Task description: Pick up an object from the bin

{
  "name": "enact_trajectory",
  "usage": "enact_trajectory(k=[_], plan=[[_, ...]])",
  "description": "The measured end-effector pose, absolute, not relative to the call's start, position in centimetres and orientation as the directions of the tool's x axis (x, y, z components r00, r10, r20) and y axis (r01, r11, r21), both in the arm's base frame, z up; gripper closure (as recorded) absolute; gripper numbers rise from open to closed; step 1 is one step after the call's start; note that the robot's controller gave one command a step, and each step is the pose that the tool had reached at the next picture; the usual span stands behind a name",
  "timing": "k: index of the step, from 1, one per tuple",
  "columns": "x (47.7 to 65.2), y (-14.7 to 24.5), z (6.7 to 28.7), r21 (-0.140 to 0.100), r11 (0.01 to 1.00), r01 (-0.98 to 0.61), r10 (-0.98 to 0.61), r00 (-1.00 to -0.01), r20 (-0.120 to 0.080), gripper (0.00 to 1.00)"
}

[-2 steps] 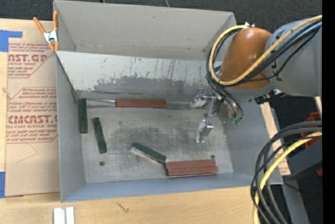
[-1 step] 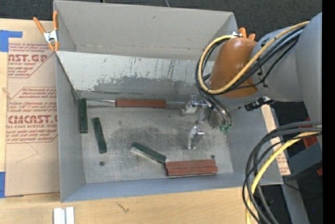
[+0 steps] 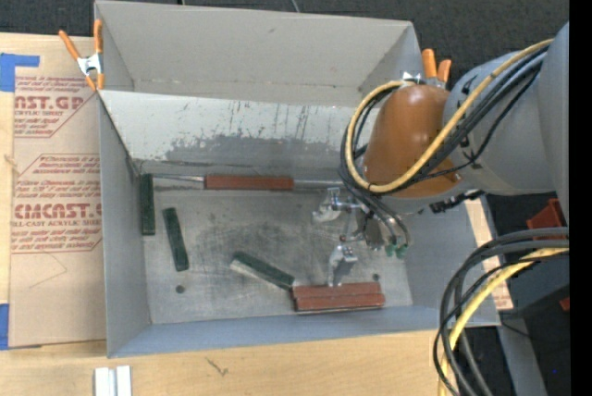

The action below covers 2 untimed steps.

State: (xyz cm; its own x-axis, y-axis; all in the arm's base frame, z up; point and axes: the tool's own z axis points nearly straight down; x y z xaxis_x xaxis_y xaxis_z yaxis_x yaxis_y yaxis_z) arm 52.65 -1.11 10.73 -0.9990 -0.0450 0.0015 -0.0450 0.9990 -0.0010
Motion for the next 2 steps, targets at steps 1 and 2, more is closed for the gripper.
enact_trajectory(k=[1, 2], plan=[[50.3, 2.4, 13.9, 0.001, 0.999, -0.044, -0.044, -0.999, 0.005, 0.00], [51.8, 3.6, 7.8, 0.000, 0.996, -0.086, -0.086, -0.996, -0.026, 1.00]])
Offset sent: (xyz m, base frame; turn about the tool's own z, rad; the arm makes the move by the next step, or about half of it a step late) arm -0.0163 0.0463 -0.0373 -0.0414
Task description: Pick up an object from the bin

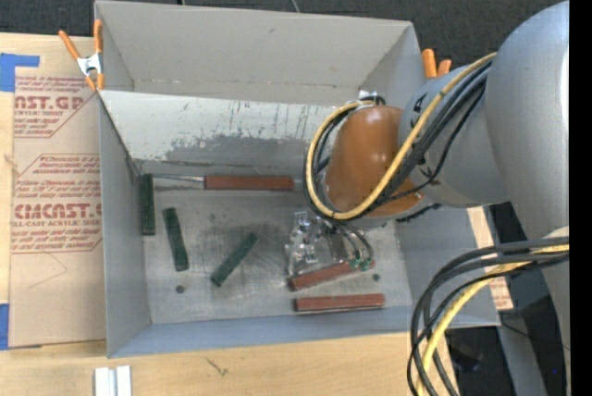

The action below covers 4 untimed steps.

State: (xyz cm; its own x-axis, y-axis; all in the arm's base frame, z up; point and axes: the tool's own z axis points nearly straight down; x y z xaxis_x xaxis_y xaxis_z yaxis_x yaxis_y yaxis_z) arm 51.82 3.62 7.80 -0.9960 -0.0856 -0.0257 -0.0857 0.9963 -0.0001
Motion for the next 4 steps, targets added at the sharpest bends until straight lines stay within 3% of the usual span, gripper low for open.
enact_trajectory(k=[1, 3, 4], plan=[[51.9, 3.6, 7.7, 0.000, 0.996, -0.086, -0.086, -0.996, -0.032, 0.00], [52.0, 3.7, 7.7, -0.001, 0.996, -0.086, -0.086, -0.996, -0.030, 0.00], [55.9, 5.8, 7.4, -0.001, 0.993, -0.115, -0.115, -0.993, -0.002, 0.00]])
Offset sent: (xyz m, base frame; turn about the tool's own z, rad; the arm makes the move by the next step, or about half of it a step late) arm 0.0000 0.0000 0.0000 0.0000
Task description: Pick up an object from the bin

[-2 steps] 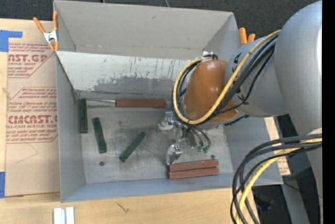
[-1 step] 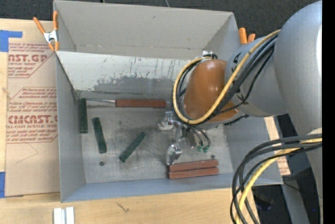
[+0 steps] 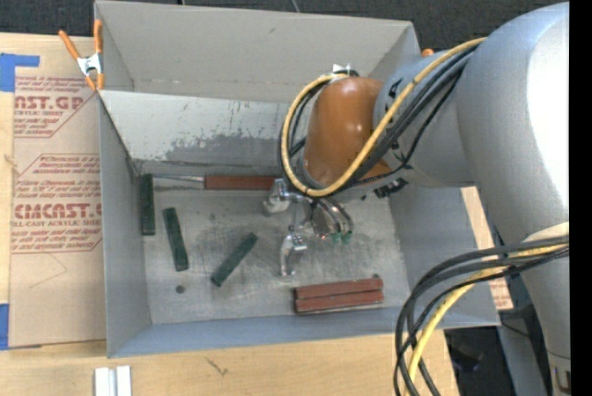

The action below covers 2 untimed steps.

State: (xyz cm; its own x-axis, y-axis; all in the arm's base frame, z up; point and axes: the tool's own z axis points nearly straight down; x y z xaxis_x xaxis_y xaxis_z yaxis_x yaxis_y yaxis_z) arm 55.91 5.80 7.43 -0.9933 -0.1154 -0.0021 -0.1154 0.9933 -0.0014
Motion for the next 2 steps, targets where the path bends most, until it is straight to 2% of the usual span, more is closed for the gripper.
enact_trajectory(k=[1, 2], plan=[[55.43, 10.66, 7.81, 0.002, 0.990, -0.142, -0.142, -0.990, -0.022, 1.00], [55.43, 10.66, 7.81, 0.002, 0.990, -0.142, -0.142, -0.990, -0.022, 1.00]])
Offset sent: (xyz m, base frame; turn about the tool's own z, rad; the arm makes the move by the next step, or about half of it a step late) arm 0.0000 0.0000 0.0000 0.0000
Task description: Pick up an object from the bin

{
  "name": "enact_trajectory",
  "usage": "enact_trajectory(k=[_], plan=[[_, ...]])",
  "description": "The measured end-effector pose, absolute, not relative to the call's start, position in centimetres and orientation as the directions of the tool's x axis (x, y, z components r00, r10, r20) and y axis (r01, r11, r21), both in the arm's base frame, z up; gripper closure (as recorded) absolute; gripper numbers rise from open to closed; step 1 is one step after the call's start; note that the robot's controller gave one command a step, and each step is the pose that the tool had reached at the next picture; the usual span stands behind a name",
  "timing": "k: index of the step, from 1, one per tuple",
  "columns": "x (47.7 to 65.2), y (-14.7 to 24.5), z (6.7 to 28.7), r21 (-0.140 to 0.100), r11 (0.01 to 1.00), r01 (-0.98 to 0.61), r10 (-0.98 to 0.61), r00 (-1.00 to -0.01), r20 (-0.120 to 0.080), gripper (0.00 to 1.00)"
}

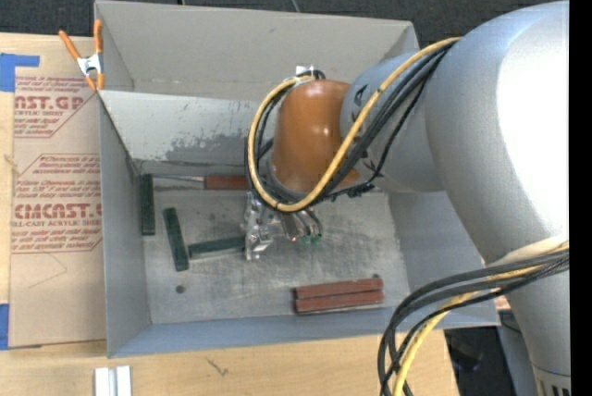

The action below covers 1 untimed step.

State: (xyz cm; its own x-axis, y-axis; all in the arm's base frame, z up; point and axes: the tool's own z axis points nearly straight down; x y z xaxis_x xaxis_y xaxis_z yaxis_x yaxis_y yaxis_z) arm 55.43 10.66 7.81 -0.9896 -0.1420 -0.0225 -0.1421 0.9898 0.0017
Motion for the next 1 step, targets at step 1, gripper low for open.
enact_trajectory(k=[1], plan=[[55.27, 10.01, 27.12, 0.000, 0.979, -0.203, -0.203, -0.979, 0.000, 1.00]])
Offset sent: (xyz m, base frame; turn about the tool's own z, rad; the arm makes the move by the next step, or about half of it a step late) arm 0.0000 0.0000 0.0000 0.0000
